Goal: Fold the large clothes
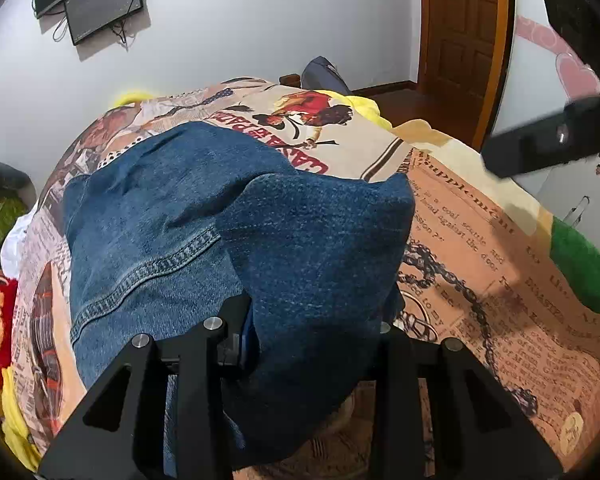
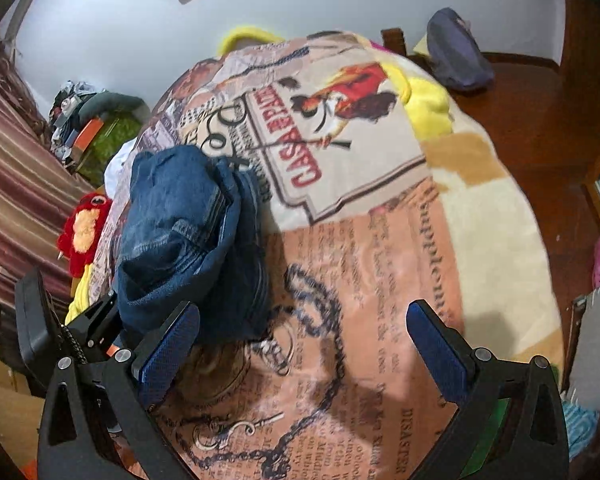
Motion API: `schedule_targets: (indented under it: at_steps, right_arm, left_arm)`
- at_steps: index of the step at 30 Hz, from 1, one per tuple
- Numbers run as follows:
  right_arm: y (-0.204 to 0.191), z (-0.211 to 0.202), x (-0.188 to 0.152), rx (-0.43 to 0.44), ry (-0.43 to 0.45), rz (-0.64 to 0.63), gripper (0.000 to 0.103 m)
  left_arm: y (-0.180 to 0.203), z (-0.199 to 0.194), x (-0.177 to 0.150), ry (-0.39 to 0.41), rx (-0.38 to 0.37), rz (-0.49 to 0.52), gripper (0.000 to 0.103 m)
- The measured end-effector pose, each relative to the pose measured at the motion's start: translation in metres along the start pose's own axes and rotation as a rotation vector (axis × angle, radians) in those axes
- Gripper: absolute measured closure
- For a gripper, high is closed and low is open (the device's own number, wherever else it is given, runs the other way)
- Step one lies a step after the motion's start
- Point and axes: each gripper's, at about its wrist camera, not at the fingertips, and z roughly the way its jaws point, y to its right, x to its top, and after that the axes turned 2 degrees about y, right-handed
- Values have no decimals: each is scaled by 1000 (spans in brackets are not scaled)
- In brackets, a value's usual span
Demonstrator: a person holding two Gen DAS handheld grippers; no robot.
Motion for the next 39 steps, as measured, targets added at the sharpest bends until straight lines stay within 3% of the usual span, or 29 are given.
schedule_targets:
  at_steps: [3,5,7,9,12,19,22,26,29,31,34,37,39]
  right_arm:
    - [-8,6,-6,19,-15,-6,0]
    - [-15,6,-7,38,-14,-16,0]
    - [-23,4,-8,50,-11,-28,0]
    - [-31,4,-6,64,-8,-39,0]
    - [-45,5,-3,91,-3,-55,0]
    - [-83,30,4,181,-43,-91,0]
    - [-96,48,9,201,-70,-93,0]
    - [-108,78,21,236,-119,-68,4]
    - [-110,104,33,244,-167,-28,20]
    - [-108,120,42,244,-193,3,39]
    - [-102,144,56,239,-217,59,65]
    - [-100,150,63,259,-212,62,79]
    - [-104,140,68,276,-179,21,84]
  left_arm:
    - [-1,-9,-4,-14,-4,-10,64]
    - [-4,-16,-8,-28,-11,-7,51]
    - [-10,-29,-13,-36,-82,-31,22]
    - [-16,-37,-16,-37,-128,-59,11]
    - [-31,-55,-22,-27,-143,-111,11]
    - [-104,-86,-32,27,-18,-252,9]
    - [-134,-76,-39,0,44,-313,9]
    - [-168,-49,-58,-90,37,-417,9]
    - [-175,-29,-74,-133,-23,-464,6]
    - [-177,-21,-82,-137,-45,-499,0]
    - [-175,-15,-87,-131,-68,-516,0]
    - [-175,-16,-88,-121,-64,-504,0]
    - [-173,-17,-85,-116,-60,-473,0]
